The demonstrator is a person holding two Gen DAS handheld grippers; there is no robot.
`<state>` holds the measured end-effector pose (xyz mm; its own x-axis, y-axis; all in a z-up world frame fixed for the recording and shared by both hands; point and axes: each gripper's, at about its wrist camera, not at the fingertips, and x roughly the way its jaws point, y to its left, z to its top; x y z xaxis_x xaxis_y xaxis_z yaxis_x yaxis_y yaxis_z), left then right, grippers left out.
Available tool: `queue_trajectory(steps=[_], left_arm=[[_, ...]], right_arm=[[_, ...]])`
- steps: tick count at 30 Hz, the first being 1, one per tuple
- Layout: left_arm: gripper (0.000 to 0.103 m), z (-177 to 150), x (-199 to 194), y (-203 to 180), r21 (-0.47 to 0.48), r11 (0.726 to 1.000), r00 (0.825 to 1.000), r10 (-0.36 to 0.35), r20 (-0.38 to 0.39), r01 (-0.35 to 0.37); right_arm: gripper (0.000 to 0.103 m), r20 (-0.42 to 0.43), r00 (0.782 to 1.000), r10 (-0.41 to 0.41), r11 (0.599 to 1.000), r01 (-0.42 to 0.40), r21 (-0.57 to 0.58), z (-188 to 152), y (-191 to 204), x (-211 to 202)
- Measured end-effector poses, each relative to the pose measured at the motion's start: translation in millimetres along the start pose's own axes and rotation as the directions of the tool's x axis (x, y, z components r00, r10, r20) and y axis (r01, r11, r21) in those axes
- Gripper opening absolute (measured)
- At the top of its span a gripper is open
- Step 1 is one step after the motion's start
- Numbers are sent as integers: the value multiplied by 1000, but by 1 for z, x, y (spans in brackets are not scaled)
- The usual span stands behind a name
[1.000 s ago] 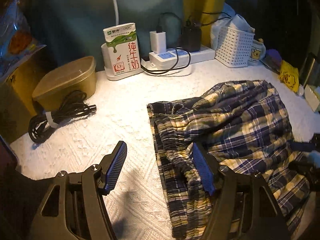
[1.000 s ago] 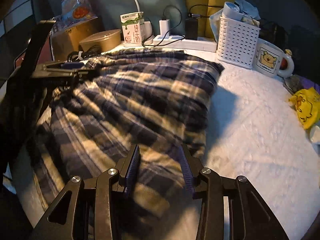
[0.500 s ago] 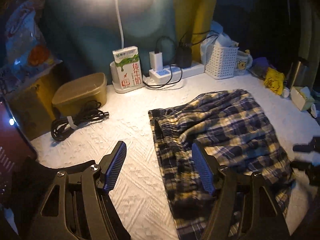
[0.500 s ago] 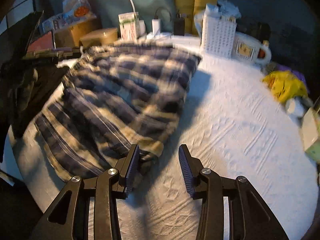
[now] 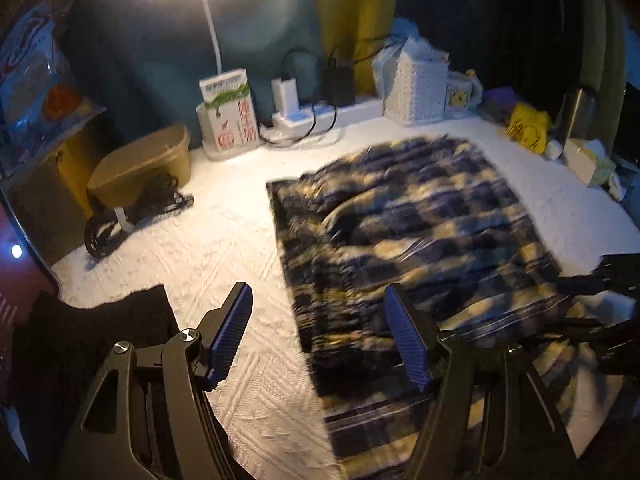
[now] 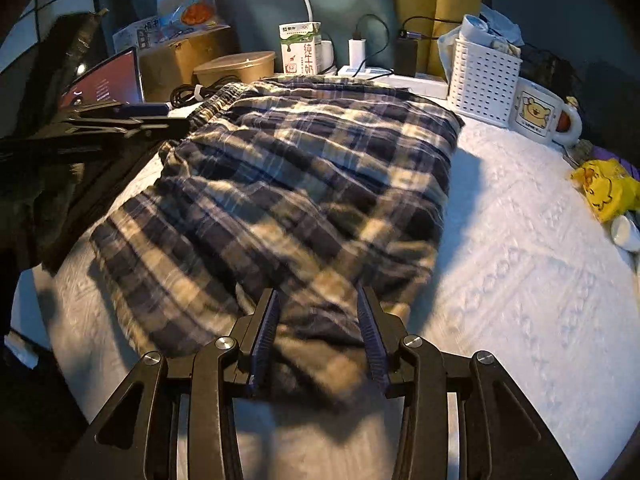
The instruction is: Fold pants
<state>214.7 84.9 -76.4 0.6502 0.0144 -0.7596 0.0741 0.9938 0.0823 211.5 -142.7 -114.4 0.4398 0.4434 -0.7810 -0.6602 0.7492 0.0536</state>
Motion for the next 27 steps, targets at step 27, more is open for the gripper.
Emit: queue_trajectory(steps=[27], left_arm=[[71,62,85,47,-70,996,998,-51,-32,49]], right_arm=[[23,63,998,-7,998,3,65,128,-108,67]])
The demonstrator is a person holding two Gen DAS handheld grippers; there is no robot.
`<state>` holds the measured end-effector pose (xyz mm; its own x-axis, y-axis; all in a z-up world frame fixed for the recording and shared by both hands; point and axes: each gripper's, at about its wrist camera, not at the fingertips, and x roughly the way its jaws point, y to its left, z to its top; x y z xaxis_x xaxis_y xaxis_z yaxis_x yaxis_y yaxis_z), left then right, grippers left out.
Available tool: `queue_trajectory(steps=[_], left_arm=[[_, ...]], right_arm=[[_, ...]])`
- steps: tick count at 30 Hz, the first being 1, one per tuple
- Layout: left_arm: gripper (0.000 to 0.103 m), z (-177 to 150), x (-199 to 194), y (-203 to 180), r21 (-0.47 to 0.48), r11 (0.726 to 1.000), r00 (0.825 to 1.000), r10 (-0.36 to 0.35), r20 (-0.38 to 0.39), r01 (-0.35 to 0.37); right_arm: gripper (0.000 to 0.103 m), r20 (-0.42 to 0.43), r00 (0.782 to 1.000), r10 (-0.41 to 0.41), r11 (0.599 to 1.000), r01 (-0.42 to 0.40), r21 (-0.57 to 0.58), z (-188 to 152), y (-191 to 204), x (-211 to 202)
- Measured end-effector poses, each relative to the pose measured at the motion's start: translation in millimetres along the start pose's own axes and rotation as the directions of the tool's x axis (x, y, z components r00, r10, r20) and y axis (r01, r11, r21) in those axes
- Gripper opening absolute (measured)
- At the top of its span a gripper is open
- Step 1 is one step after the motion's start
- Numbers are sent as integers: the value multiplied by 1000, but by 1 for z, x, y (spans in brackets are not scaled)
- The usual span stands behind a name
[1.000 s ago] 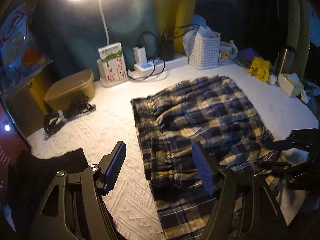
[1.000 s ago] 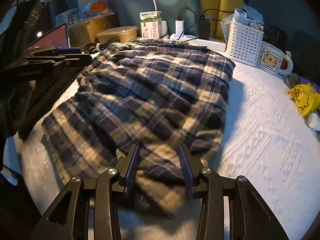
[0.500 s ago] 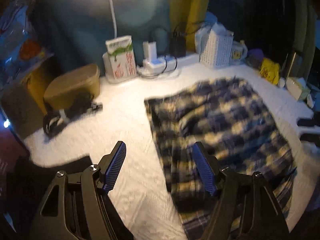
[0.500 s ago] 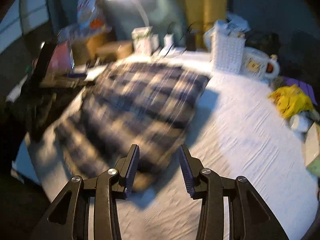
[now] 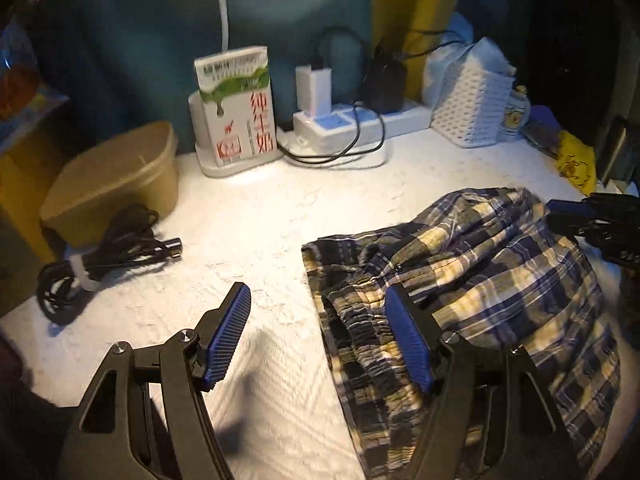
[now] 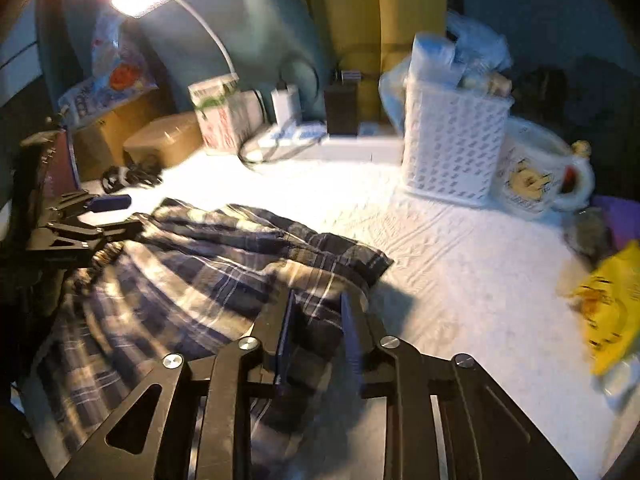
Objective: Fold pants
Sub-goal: 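Fold the waistband over the pants with the right tool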
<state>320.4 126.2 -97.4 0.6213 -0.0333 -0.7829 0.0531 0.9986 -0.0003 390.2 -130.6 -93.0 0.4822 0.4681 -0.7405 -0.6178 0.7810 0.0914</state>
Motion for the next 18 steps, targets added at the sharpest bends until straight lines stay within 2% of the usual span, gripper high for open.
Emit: queue_trajectory(steps=[2,5,7,14,16,18], left_arm=[[72,1,6,3,-12,1000,1000,-2,-9,1],[73,-2,12,7,-25,1000,1000,-6,-13,6],[79,-5,13,10,-39,999,1000,-2,-9,2],[78,0,6,13,-62,998,1000,-3,-14,2],[78,5,-10,15,-68,998,1000,2,23,0],[78,8,-26,18,-77,997,998,24,66,-19]], right_arm=[[17,-27,1000,-11,1000,10,-7,3,-2,18],[16,-24,1000,-15,1000,14,-17,12,-6,31],[16,-33,999,-30,999,29,-20,17,-8,39],[16,-45,999,-23,1000,24,14,22,-18,46],[16,-38,998,-40,999,41,24,23,-20,46],[16,-23,995,-98,994,99,48,25,-25,40]])
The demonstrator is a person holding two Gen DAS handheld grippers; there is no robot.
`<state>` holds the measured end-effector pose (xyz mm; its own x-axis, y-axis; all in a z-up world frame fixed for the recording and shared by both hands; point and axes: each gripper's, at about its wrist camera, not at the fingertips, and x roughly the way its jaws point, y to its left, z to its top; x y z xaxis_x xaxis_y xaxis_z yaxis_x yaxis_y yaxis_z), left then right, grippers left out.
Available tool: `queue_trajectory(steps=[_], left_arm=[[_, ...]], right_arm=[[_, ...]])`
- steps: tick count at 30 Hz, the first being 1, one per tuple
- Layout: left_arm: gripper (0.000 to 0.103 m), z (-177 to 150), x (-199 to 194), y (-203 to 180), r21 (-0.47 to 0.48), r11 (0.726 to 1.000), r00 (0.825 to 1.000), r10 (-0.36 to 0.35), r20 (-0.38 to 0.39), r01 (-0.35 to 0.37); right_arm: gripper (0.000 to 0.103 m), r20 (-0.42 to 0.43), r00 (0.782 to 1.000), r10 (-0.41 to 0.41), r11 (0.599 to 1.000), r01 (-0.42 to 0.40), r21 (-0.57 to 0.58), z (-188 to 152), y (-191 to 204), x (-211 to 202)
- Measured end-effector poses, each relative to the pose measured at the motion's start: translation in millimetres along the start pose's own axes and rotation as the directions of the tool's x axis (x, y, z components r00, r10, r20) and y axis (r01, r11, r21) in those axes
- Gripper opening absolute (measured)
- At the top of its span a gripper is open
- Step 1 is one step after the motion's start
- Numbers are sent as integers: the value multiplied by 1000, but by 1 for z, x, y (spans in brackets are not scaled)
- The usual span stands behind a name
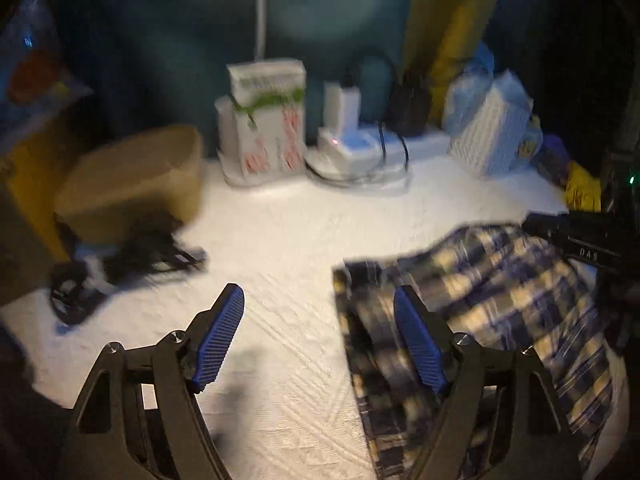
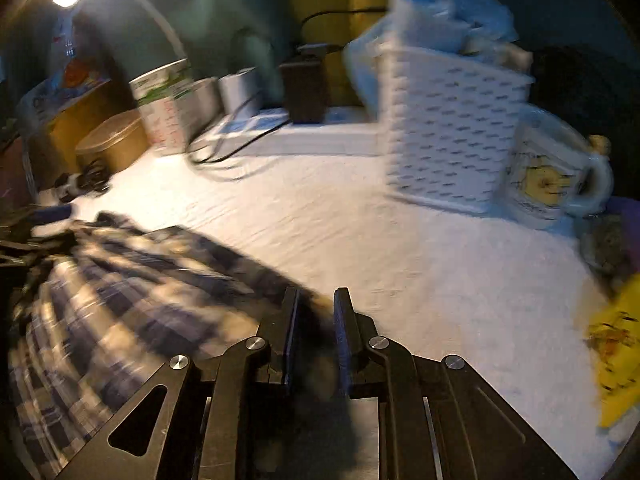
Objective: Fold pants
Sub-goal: 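Fold the waistband over the pants with the right tool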
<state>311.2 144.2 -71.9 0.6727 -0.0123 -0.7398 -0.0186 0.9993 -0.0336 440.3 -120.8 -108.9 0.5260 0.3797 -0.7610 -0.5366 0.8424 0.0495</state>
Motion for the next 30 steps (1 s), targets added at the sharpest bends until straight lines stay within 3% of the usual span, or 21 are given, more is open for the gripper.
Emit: queue_trajectory(steps=[3,10,15,21,25,30], left_arm=[[78,3,-16,4,-23,1000,1000,-13,21,13],[78,-20,-33,-22,46,996,997,-72,-20,73],[78,-47,-15,-31,69,997,994,-13,-104,20],[79,-52,-13,-21,42,999,995,-8,-97,12],[78,-50,-37,-19,9,999,999,36,-11,-36],[78,-53,-68,-10,-66,998,998,7,63,-3]], right_arm=[[17,42,999,16,998,-19,63,2,-12,-19],[17,69,994,86,996,-85,-3,-9,20,-61],[17,2,987,163,984,-163,-70,-40,61,-66],[17,-61,994,88,984,-97,-149,-78,84,-51],[18,-67,997,24,989,-34,-144,-90,77,-63],[20,-61,998,-18,994,11,-110,-105,66,-91]])
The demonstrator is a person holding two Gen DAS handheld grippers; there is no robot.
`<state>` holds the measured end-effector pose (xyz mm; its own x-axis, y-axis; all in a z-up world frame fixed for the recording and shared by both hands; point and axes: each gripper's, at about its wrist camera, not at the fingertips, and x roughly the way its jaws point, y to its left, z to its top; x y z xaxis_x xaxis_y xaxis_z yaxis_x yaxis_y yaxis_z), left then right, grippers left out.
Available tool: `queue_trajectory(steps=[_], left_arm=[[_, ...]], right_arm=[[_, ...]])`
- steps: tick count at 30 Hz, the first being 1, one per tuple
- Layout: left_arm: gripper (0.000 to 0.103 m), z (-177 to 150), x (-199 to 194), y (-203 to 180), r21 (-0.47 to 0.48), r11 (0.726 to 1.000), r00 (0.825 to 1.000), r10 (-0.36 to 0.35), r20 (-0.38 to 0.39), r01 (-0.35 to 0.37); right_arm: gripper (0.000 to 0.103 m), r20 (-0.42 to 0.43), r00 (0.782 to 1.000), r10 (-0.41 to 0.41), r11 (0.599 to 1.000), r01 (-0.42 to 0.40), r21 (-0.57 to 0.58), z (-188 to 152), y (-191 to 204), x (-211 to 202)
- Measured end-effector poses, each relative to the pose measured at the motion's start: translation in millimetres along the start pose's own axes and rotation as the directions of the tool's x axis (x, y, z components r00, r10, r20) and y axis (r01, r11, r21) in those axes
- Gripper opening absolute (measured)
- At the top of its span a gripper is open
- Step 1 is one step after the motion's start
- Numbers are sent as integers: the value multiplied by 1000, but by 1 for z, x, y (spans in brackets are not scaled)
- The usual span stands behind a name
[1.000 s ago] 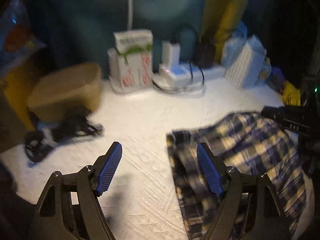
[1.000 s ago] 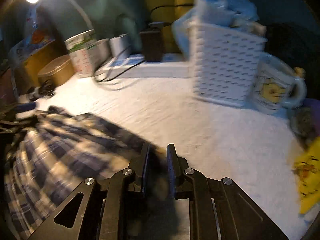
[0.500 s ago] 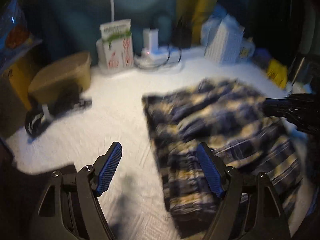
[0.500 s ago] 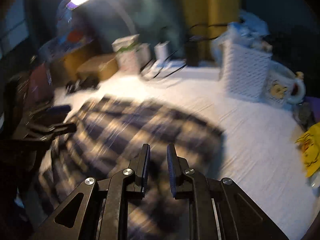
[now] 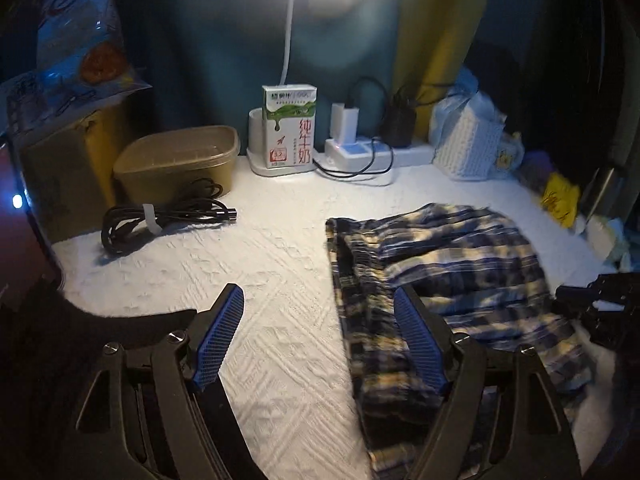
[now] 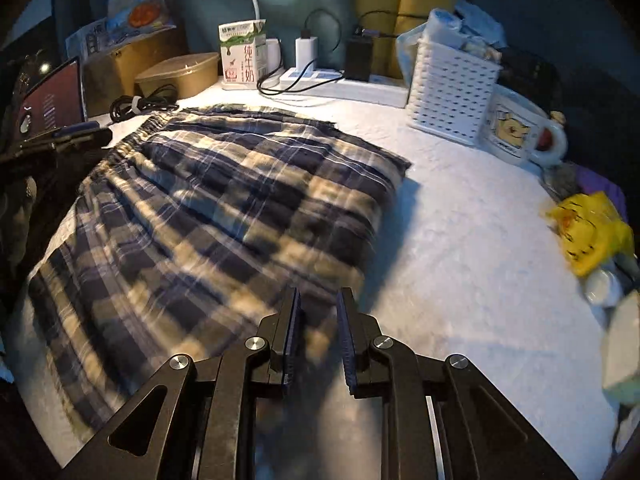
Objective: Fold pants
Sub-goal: 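Fold the waistband over the pants with the right tool, then open the right tool and release the pants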
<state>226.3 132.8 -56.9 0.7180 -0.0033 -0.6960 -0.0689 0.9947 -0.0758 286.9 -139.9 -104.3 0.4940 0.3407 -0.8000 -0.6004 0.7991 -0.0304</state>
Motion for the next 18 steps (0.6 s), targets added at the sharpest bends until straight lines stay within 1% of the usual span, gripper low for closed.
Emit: queue_trajectory(steps=[2,4,6,9,12,13,16,18], left_arm=[[78,-5,-6,-6,7,999,999,-36,-13,36],[78,-13,-7,-15,19,997,997,-69,-34,69],[78,-20,-7,-25,34,996,995,-83,-57,85],[78,-35,4,-35,43,996,992,-67,-111,72],[78,-48,14,-32,24,998,985,-56,-165,61],[78,-52,15,-30,14,998,982,-56,-179,59],[78,-54,8,-28,19,998,984,-59,-169,63],[78,-48,0,-26,27,997,987,-70,-143,75]], right_arm=[[20,21,1000,19,1000,-19,-2,-4,4,-13],[20,43,998,55,998,-54,-9,-7,12,-24],[20,57,994,95,995,-93,-30,-7,26,-29],[21,32,993,115,992,-113,-62,-12,44,-23],[21,-14,995,103,992,-103,-66,-24,51,-12],[21,-16,995,100,993,-101,-69,-29,52,-11],[21,-8,994,108,992,-108,-63,-35,46,-18],[22,-4,995,100,994,-100,-49,-35,39,-24]])
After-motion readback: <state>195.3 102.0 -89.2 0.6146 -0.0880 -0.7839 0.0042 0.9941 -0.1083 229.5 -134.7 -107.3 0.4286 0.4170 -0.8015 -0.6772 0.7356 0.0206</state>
